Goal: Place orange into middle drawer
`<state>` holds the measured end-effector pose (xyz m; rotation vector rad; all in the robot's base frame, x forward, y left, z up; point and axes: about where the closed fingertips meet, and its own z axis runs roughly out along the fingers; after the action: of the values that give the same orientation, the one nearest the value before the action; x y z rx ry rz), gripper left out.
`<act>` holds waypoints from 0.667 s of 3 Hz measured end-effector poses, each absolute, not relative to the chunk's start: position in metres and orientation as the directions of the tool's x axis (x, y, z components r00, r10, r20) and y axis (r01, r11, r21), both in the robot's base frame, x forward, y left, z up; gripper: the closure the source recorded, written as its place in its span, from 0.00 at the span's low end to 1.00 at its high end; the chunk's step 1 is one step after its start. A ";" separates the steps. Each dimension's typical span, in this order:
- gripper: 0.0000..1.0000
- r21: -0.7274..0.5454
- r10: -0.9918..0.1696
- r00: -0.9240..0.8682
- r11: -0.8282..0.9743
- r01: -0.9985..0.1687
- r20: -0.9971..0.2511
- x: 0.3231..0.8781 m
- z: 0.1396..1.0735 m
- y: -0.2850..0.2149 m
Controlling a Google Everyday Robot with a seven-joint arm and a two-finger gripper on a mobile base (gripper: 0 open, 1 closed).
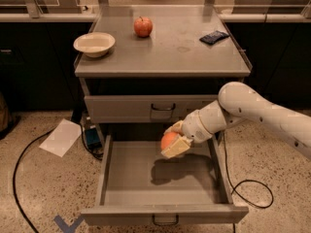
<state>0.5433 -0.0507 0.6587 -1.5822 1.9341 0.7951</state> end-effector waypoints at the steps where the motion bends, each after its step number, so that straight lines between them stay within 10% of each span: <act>1: 1.00 0.118 -0.681 -0.188 0.148 -0.982 -0.708 0.543 0.659 -0.051; 2: 1.00 0.108 -0.667 -0.208 0.189 -0.976 -0.715 0.537 0.638 -0.048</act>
Offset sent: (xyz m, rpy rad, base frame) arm -0.0194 0.0040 -0.0692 0.0223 -0.0459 -0.1527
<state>0.5372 -0.0480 0.6377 -1.5331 1.9479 0.7731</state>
